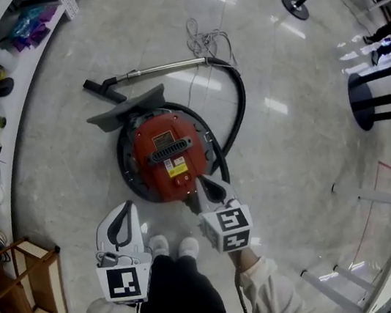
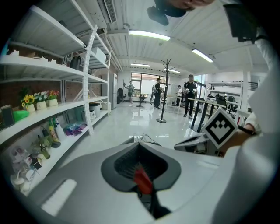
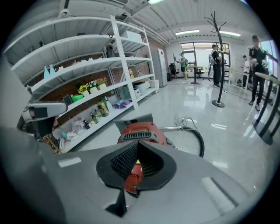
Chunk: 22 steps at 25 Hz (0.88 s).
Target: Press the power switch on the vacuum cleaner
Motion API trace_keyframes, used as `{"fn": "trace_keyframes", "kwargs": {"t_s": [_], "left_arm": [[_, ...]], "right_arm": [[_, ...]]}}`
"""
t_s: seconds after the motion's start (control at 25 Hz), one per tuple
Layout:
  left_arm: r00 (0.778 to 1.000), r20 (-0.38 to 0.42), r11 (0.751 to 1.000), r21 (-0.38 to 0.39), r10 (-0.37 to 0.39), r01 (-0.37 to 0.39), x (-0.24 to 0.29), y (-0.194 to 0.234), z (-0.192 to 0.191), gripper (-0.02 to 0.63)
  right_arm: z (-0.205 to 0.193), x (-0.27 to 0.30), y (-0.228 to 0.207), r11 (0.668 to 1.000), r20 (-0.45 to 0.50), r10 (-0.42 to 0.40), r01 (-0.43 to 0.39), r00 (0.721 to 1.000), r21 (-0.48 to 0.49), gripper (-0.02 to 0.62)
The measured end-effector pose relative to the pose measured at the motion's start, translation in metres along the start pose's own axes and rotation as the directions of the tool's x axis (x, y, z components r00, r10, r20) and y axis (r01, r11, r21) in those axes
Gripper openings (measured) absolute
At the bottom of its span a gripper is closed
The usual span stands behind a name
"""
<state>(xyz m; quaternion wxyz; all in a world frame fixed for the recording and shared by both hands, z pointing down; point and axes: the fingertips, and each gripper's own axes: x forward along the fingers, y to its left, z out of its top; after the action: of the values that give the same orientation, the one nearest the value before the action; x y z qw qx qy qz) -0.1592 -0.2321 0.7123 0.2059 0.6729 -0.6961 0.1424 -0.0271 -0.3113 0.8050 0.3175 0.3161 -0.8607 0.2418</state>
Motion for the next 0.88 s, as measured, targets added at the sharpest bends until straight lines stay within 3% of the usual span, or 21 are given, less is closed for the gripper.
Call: {"fn": "trace_keyframes", "kwargs": {"t_s": [0.44, 0.64, 0.88], "left_arm": [[0.995, 0.094, 0.997, 0.081, -0.022, 0.015, -0.044, -0.030, 0.082, 0.000], [0.996, 0.086, 0.993, 0.120, -0.020, 0.009, -0.071, -0.034, 0.099, 0.000], [0.988, 0.138, 0.990, 0.135, -0.065, 0.046, -0.094, -0.056, 0.133, 0.000]], "right_arm": [[0.081, -0.128, 0.000, 0.999, 0.216, -0.042, 0.043, 0.976, -0.001, 0.002], [0.102, -0.186, 0.009, 0.998, 0.295, -0.060, 0.054, 0.953, 0.030, 0.002], [0.121, -0.248, 0.020, 0.997, 0.367, -0.074, 0.063, 0.927, 0.042, 0.002]]}}
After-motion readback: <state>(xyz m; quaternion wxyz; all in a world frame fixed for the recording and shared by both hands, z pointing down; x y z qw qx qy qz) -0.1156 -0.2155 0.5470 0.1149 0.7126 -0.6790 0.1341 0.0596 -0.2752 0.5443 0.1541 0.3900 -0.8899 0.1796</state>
